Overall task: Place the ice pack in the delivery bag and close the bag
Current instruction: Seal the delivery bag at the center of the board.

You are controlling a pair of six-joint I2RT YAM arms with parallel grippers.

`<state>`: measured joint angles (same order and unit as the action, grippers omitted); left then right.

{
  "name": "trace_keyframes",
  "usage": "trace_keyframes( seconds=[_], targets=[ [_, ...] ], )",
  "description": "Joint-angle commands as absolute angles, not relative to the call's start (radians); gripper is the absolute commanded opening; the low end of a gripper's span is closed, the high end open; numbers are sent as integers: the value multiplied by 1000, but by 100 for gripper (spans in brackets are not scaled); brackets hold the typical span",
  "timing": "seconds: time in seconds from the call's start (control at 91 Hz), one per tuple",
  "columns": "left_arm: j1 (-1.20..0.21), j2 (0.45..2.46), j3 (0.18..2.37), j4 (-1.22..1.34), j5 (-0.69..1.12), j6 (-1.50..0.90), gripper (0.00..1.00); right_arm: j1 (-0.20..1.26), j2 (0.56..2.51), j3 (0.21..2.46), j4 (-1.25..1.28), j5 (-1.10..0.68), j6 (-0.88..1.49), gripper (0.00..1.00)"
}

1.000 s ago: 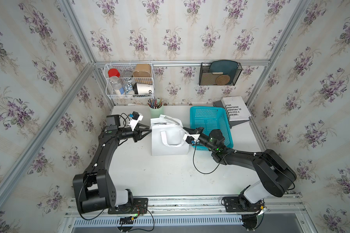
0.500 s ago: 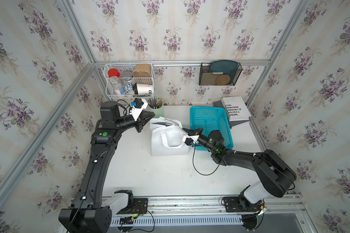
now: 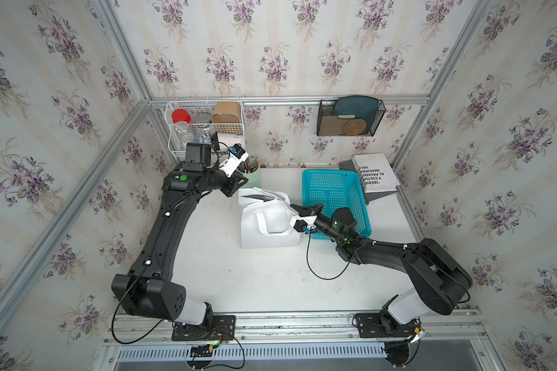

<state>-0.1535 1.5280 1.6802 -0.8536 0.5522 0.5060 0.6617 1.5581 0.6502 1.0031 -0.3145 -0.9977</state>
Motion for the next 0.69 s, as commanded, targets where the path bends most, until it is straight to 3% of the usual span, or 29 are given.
trace_keyframes(
  seconds=[0.0, 0.407, 0.681],
  targets=[
    [-174, 1571, 1725, -970, 598, 570, 34, 664, 1555, 643, 929, -296, -1000, 0],
    [-190, 1598, 1751, -1050, 686, 633, 43, 669, 1557, 644, 924, -309, -1002, 0],
    [-230, 1671, 1821, -1098, 635, 679, 44, 678, 1553, 645, 920, -314, -1000, 0]
  ],
)
